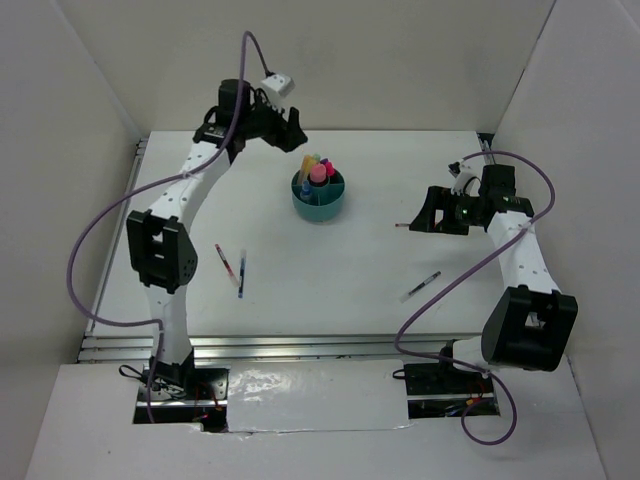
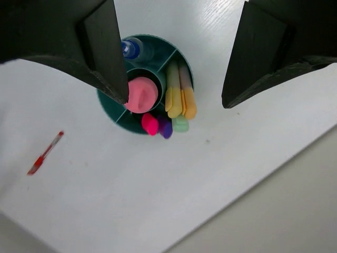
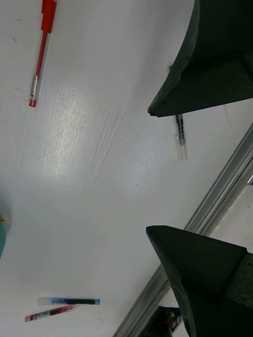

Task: Sort the stationery into containers
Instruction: Place the stationery into the container, then grab a piece of stationery with the left arm

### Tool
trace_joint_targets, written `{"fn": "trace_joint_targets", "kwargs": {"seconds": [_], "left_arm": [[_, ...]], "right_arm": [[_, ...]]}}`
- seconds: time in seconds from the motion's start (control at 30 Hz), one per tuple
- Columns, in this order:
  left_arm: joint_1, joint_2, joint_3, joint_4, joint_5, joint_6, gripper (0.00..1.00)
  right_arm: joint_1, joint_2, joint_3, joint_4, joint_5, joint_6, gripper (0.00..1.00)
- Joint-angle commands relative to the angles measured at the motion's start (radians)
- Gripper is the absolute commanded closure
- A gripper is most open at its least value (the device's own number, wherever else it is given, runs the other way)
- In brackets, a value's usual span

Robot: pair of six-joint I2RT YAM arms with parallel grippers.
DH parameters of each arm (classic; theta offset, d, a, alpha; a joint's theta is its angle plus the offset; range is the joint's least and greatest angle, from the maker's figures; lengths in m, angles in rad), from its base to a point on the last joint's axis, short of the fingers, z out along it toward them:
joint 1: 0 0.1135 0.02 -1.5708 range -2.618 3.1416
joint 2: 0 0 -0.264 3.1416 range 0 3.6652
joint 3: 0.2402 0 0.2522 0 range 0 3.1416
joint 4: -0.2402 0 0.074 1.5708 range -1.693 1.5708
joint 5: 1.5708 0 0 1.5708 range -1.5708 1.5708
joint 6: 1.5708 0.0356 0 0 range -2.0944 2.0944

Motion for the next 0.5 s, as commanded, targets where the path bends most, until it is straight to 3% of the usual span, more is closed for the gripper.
{"fn": "trace_joint_targets", "kwargs": {"seconds": [0.0,0.1,0.3,0.47], "left_arm": [[0.035,-0.153,0.039,-0.017,-0.009,-0.075,0.18],[0.042,-0.26,-0.074,-0.091,-0.074,-0.051,0.21],[0.061,-0.571,-0.517,-0.19,-0.237,-0.09,0.21],[0.09,-0.716,-0.848,-0.227,-0.329,-0.166,0.2]], "right_arm": [[0.016,-0.05,0.025,-0.002,0.03,-0.023,0.12],[0.033,-0.068,0.021,-0.002,0.053,-0.031,0.16],[0.059,-0.081,0.009,-0.013,0.076,-0.045,0.2],[0.073,-0.085,0.0,-0.004,0.072,-0.039,0.2]]}}
